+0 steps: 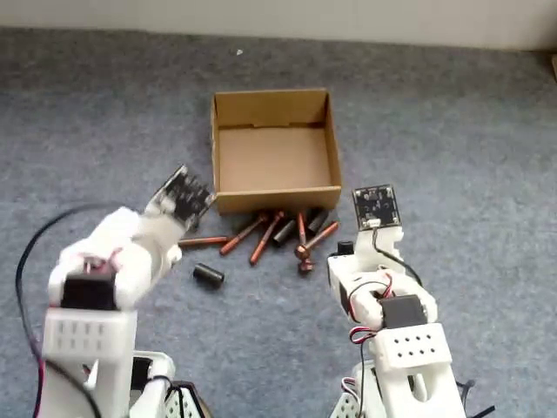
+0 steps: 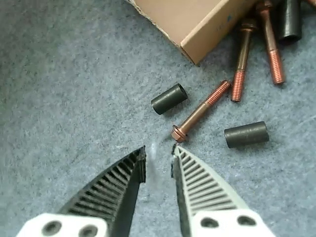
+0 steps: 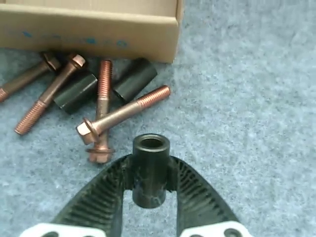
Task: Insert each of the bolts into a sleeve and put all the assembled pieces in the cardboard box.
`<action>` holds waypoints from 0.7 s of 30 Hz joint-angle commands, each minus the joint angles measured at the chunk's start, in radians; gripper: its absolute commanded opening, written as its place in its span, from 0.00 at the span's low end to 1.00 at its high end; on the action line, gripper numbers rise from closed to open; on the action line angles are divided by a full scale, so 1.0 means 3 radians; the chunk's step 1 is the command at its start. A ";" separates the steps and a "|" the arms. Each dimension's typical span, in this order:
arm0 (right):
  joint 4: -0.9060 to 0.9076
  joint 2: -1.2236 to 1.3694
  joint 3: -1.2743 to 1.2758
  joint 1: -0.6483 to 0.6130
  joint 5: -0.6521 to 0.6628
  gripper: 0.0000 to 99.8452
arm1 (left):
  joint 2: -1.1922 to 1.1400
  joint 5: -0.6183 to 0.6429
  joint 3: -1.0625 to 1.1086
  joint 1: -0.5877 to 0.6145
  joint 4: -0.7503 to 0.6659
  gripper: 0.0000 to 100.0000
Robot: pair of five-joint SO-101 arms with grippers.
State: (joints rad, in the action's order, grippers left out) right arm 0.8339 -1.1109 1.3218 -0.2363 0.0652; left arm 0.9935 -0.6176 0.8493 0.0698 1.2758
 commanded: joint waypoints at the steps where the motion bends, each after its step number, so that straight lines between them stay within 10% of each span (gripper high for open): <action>1: -0.0074 -0.0043 -0.0018 0.0033 -0.0010 0.00 | -0.1041 -0.0583 -0.0642 -0.0049 -0.0092 0.12; 14: -0.0074 -0.0038 -0.0018 0.0033 -0.0010 0.00 | -0.2764 -0.1217 -0.1363 -0.0253 -0.0082 0.12; 21: -0.0074 -0.0038 -0.0018 0.0033 -0.0005 0.00 | -0.2943 0.0143 -0.1368 -0.0647 -0.0082 0.12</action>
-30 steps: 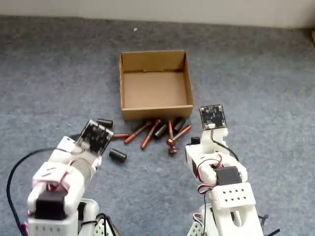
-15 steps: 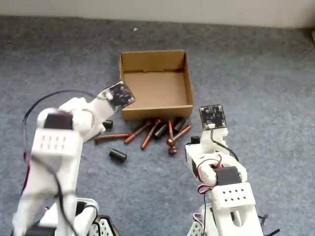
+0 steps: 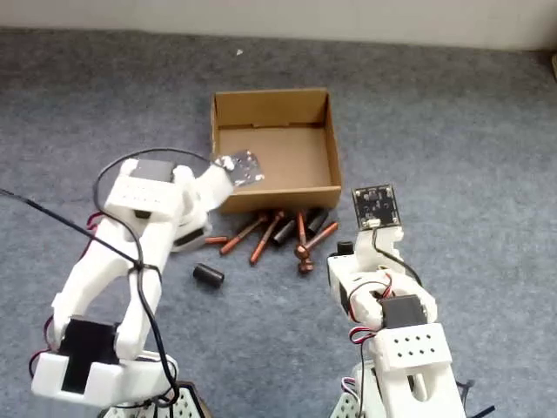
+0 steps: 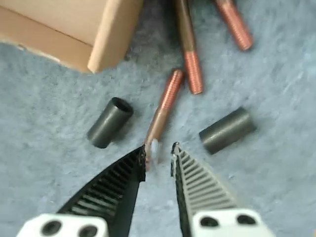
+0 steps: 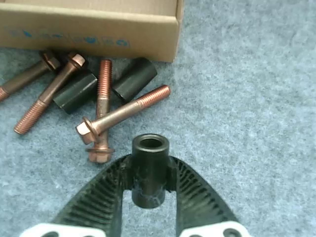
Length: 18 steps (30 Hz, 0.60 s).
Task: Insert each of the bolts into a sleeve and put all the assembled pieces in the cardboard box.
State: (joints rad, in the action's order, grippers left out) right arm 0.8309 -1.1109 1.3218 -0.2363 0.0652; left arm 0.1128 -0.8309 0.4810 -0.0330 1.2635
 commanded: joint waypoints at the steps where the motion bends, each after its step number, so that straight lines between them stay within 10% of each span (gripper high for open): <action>1: -0.0064 -0.0043 -0.0018 0.0033 -0.0005 0.00 | -0.0008 0.0900 -0.0141 -0.0381 -0.0051 0.12; 18: -0.0064 -0.0054 -0.0018 0.0151 -0.0005 0.00 | -0.1220 0.1284 -0.0852 -0.0908 -0.0675 0.12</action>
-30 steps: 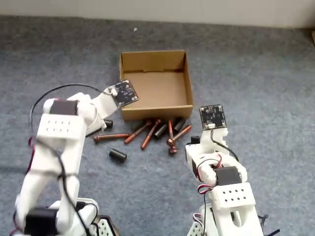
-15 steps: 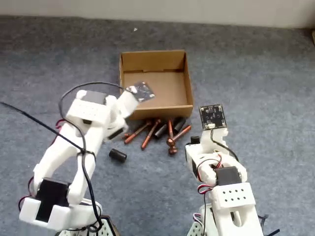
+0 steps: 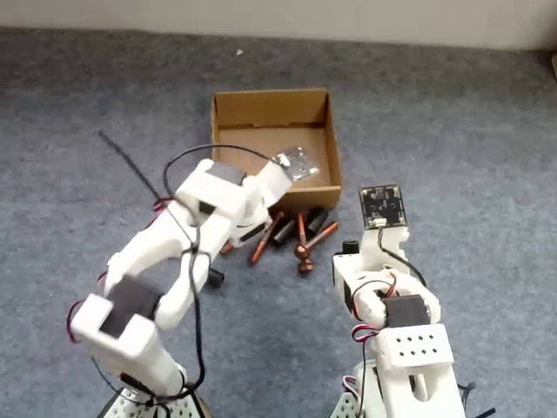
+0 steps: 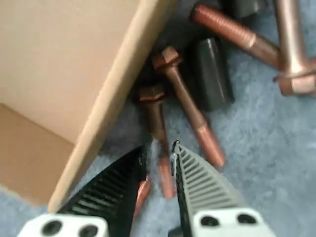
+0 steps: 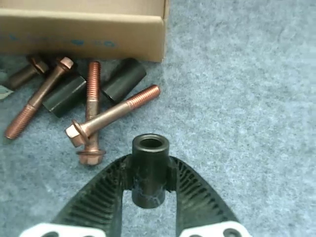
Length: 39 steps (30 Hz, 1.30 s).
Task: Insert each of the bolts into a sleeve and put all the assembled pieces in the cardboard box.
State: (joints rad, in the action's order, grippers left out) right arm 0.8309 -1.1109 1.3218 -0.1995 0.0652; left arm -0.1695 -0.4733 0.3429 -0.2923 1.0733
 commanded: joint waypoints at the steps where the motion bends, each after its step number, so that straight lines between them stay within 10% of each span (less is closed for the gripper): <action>1: -0.0064 -0.0054 -0.0018 0.0028 -0.0005 0.00 | -0.0381 0.0148 -0.0478 -0.0049 -0.0041 0.12; 22: -0.0064 -0.0059 -0.0018 0.0033 -0.0005 0.00 | -0.1097 0.0251 -0.1297 -0.0243 0.0634 0.01; 39: 0.0003 -0.0064 -0.0059 -0.0386 -0.0046 0.00 | 0.2079 0.0552 0.0018 -0.0069 0.0644 0.00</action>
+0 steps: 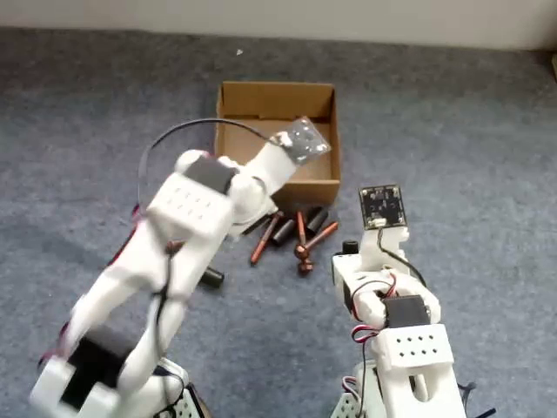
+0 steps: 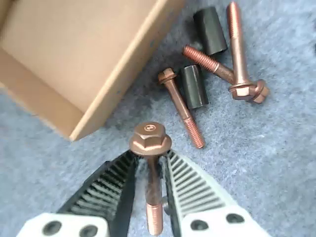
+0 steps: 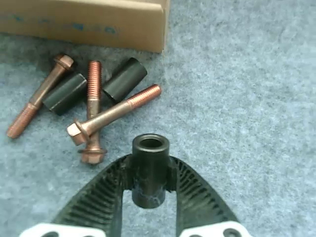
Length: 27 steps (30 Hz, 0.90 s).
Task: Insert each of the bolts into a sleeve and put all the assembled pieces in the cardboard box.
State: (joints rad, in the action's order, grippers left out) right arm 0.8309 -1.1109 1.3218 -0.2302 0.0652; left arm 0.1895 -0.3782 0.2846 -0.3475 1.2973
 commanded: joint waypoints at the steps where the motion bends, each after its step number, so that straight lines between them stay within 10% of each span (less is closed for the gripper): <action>1: 0.0003 -0.0064 -0.0059 -0.0412 -0.0113 0.00 | 0.1071 0.0312 0.0315 0.0161 -0.0194 0.00; 9: 0.0003 -0.0304 -0.0217 -0.0627 -0.0752 0.00 | 0.2396 0.0788 0.1302 0.0217 -0.0951 0.00; 27: -0.0023 -0.2391 0.0483 -0.1389 -0.0752 0.00 | 0.3695 0.1862 0.1972 0.0274 -0.1851 0.00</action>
State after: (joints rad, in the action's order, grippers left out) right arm 0.8324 -1.8121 1.4722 -0.5754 -0.1603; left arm 1.2359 0.1128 0.8861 -0.2677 0.7879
